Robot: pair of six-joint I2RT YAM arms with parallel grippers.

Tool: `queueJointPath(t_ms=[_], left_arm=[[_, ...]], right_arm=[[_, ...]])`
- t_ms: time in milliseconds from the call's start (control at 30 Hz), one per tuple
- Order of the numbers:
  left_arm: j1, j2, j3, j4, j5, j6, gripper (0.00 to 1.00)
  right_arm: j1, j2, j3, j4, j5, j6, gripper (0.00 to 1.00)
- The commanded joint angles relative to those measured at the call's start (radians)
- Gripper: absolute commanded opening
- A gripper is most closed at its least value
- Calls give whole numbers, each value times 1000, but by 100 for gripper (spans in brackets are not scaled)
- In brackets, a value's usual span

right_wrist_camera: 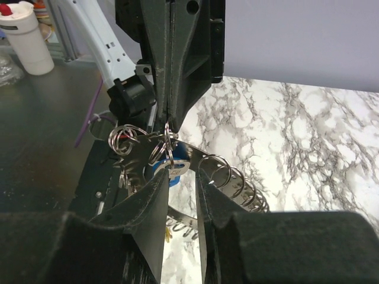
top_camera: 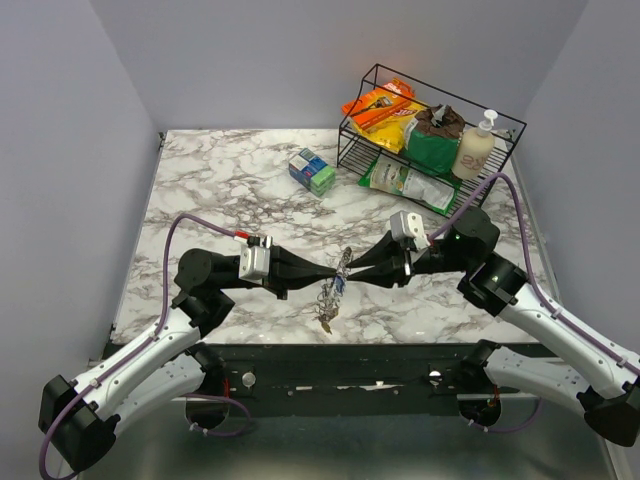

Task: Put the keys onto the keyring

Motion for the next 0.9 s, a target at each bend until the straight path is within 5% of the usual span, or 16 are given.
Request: queueJointPath(t_ms=[0, 867], left_arm=[[-2, -10, 33, 41, 7, -3, 0], [-3, -10, 30, 44, 4, -9, 0]], right_arm=[[0, 0, 19, 24, -57, 21, 33], [0, 28, 9, 85, -86, 65, 30]])
